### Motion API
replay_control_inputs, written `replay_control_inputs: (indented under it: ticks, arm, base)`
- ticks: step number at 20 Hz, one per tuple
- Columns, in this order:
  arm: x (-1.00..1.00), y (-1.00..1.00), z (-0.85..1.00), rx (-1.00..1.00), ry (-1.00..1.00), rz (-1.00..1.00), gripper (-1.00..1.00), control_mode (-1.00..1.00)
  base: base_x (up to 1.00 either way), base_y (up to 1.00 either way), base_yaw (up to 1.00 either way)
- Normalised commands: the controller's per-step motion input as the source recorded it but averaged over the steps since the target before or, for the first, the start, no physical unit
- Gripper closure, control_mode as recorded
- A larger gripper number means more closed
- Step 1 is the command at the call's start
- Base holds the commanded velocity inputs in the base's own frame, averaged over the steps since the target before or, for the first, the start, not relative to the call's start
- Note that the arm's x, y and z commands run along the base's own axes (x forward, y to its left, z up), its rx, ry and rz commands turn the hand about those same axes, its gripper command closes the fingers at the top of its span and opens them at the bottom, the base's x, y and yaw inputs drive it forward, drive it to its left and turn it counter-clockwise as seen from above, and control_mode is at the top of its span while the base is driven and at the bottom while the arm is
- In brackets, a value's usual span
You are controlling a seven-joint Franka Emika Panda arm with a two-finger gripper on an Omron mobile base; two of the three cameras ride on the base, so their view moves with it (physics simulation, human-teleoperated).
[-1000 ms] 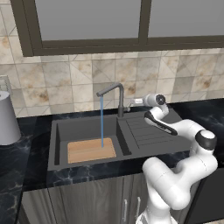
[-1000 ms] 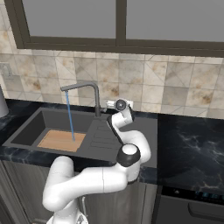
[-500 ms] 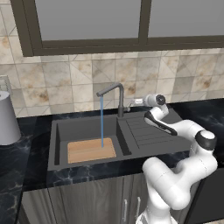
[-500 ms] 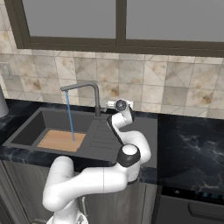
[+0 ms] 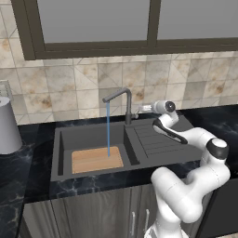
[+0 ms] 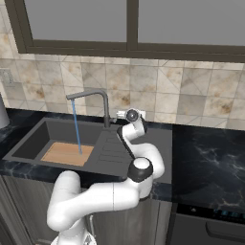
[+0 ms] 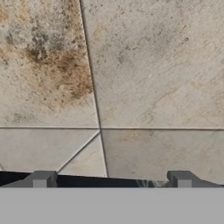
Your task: Turn on the sink faucet with hot water and rinse the cutting board for ten seconds, then turn off the faucet. Push the cutting board to reach the water if necessary.
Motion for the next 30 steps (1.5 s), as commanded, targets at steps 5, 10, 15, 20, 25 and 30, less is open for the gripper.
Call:
replay_control_inputs:
  ticks: [5,10,15,20,25,30]
  arm:
    - [0.0,0.11,-0.04,0.0,0.0,0.0,-1.0,-1.0]
    - [0.0,0.22,0.0,0.0,0.0,0.01,-1.0,-1.0]
    - [0.0,0.28,0.0,0.0,0.0,0.05,-1.0,-1.0]
    - [0.0,0.29,0.0,0.0,0.0,0.06,-1.0,-1.0]
    - [0.0,0.2,0.0,0.0,0.0,0.06,-1.0,-1.0]
    - [0.0,0.23,0.0,0.0,0.0,0.07,-1.0,-1.0]
  base:
    - [0.0,0.0,0.0]
    - [0.0,0.0,0.0]
    - [0.0,0.0,0.0]
    - [0.0,0.0,0.0]
    - [0.0,0.0,0.0]
    - [0.0,0.0,0.0]
